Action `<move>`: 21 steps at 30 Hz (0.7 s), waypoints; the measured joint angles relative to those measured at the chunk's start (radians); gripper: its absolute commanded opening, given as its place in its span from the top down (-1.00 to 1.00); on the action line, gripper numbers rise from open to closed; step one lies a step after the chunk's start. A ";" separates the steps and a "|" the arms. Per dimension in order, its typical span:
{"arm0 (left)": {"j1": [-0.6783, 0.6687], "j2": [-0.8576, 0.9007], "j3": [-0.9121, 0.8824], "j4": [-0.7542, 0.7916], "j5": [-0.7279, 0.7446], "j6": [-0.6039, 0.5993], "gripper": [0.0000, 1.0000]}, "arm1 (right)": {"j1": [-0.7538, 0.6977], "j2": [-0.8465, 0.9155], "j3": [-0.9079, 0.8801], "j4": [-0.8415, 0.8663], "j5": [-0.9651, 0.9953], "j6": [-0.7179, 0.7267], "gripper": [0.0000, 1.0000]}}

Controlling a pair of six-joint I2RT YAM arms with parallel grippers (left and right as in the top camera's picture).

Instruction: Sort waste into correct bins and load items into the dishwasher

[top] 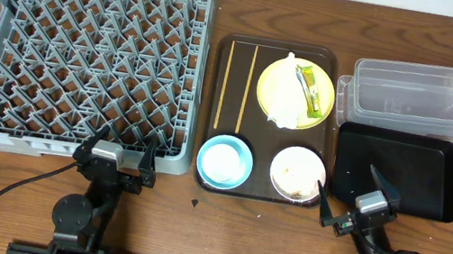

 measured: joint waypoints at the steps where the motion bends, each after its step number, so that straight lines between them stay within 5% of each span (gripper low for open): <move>1: 0.000 0.000 0.000 0.000 0.000 0.000 -0.89 | 0.000 0.000 0.000 0.000 0.000 0.000 -0.98; 21: 0.000 0.000 0.000 0.009 0.010 0.000 -0.89 | 0.000 0.000 0.000 0.000 0.000 0.001 -0.98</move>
